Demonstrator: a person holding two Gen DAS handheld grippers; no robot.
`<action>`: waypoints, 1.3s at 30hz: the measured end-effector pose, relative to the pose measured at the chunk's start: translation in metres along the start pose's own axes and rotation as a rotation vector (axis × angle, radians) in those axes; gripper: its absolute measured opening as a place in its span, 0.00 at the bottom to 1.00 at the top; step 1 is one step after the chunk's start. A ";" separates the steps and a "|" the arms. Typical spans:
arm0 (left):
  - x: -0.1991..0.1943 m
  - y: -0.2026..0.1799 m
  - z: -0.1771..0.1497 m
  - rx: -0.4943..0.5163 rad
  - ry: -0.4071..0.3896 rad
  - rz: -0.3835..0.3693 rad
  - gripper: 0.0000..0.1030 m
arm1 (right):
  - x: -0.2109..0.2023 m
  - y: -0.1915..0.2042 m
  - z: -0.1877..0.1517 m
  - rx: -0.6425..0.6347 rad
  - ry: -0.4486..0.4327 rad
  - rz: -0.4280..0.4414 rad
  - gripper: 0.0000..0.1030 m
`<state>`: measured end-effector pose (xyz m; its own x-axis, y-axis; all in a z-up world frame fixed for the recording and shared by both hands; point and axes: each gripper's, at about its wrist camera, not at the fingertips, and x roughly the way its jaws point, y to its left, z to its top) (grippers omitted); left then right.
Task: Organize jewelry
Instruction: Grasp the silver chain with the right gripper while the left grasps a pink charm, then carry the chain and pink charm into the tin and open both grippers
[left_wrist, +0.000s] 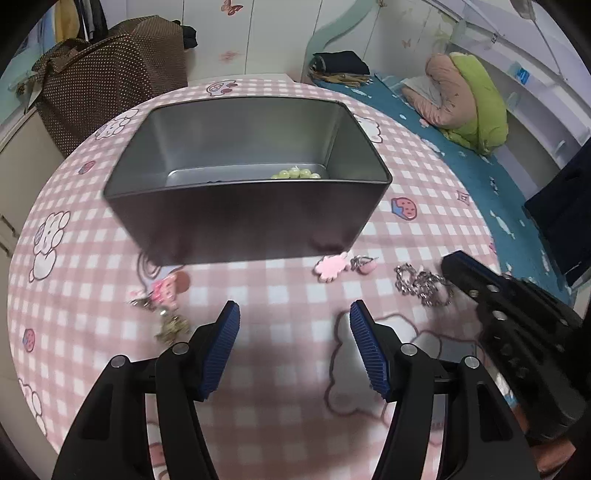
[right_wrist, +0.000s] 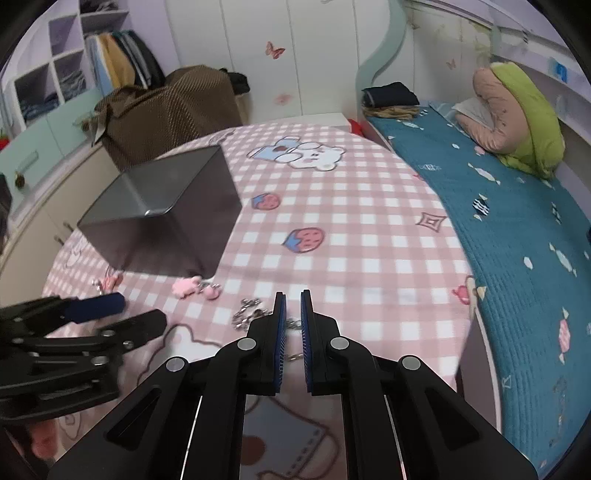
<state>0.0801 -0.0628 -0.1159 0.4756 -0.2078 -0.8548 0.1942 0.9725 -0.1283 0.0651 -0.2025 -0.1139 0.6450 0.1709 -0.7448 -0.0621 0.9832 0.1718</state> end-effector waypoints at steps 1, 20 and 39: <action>0.002 -0.002 0.002 0.000 -0.005 0.001 0.58 | -0.001 -0.003 0.001 -0.002 -0.001 0.008 0.08; 0.015 -0.012 0.019 0.066 -0.066 0.041 0.14 | -0.001 -0.005 -0.002 -0.055 0.011 0.024 0.72; -0.013 0.014 0.001 0.003 -0.075 -0.030 0.14 | 0.008 0.026 -0.001 -0.102 0.024 0.072 0.09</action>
<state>0.0778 -0.0468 -0.1058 0.5325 -0.2444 -0.8104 0.2119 0.9654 -0.1519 0.0676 -0.1756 -0.1158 0.6176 0.2414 -0.7486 -0.1855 0.9696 0.1596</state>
